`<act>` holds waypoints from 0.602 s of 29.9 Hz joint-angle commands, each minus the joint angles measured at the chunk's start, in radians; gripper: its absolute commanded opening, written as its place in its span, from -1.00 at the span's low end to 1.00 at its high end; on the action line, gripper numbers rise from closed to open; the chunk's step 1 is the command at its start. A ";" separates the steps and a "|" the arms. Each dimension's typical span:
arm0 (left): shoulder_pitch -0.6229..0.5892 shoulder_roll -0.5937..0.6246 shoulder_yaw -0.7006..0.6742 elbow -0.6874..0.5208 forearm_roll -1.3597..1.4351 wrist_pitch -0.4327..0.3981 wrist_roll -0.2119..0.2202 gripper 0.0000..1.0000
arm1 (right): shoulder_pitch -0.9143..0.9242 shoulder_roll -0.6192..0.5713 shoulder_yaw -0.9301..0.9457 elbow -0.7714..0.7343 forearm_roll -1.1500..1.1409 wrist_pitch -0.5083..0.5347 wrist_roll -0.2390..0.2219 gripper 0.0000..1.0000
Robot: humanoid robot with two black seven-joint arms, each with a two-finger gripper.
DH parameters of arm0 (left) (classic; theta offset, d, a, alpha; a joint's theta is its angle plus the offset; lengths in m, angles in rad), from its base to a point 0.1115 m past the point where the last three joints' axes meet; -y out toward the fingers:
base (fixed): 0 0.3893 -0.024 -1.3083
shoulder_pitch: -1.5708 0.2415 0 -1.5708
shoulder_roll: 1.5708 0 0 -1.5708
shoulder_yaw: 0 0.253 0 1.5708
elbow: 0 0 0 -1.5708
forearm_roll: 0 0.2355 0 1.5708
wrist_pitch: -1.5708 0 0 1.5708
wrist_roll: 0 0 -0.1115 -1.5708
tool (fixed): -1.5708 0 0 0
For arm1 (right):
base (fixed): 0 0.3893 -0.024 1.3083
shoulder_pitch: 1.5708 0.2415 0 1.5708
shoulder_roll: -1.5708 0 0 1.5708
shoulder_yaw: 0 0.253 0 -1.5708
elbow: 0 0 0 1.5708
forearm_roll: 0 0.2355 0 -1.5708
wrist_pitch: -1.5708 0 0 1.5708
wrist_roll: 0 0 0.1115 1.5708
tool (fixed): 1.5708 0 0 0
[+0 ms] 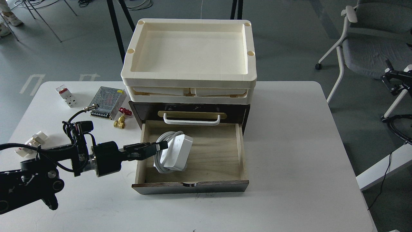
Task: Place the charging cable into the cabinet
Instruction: 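Carry the power strip with the left gripper into the open drawer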
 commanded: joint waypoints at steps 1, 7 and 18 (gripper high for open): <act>-0.003 0.024 -0.001 -0.006 0.005 0.000 0.000 -1.00 | -0.001 0.000 0.000 0.000 0.001 0.000 0.000 1.00; 0.012 0.022 0.001 0.003 0.008 0.004 0.000 -1.00 | -0.001 0.000 0.000 0.000 -0.001 0.000 0.000 1.00; 0.012 -0.034 0.002 0.045 0.008 0.040 0.000 -0.98 | -0.001 0.000 0.000 0.002 0.001 0.000 0.000 1.00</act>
